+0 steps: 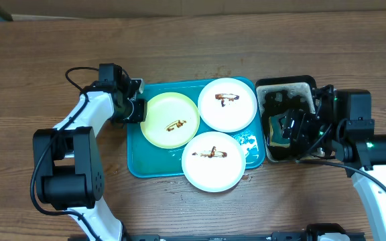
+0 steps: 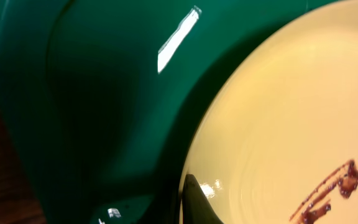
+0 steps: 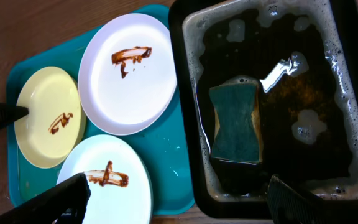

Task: Clean dirty plates on tray and stack at the side
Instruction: 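Grasp the yellow plate rim with the left gripper and tilt it up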

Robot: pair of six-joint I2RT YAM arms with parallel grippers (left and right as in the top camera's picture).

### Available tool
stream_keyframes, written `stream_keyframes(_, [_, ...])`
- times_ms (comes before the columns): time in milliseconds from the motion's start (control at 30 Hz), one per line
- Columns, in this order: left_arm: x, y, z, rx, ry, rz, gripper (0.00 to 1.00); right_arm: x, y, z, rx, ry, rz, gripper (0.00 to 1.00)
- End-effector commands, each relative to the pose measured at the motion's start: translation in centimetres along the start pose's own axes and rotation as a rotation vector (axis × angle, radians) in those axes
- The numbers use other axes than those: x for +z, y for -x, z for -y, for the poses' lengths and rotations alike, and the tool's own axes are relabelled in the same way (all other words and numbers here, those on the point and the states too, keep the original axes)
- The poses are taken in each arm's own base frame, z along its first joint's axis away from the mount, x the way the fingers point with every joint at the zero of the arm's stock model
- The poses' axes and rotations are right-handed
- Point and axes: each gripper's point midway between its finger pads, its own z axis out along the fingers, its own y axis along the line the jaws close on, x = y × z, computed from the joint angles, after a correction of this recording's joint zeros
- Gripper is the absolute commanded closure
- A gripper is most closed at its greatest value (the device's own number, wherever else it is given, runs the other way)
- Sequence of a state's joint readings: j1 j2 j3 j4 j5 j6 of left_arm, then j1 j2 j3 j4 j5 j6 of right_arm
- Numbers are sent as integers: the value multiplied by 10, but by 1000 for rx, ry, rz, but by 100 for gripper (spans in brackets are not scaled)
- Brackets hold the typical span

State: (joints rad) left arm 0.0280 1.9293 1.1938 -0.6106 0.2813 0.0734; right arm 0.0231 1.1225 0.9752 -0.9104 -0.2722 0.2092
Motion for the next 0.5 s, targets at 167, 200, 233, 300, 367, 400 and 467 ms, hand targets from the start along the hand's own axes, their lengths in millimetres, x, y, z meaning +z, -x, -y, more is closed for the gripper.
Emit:
stream_keyframes(167, [-43,22,-32,-142,53,41,96,-6,13,-3,-13,-6,44,7])
stream_keyframes(200, [-50,22,-39,-150,82,40,96,-6,15,-1,-13,-19,52,9])
stream_keyframes(233, [-57,21,-45,-158,117,37,96,-6,18,3,-15,-41,65,11])
stream_keyframes(300, [-66,18,-54,-164,181,26,96,-5,24,9,-17,-75,90,13])
stream_keyframes(367, [-71,11,-62,-169,236,5,96,-2,29,8,-24,-73,101,16])
stream_keyframes(400, [-72,7,-65,-178,256,-11,96,-1,30,8,-24,-73,102,18])
stream_keyframes(467, [-73,-2,-68,-186,279,-44,96,6,31,9,-20,-73,86,21])
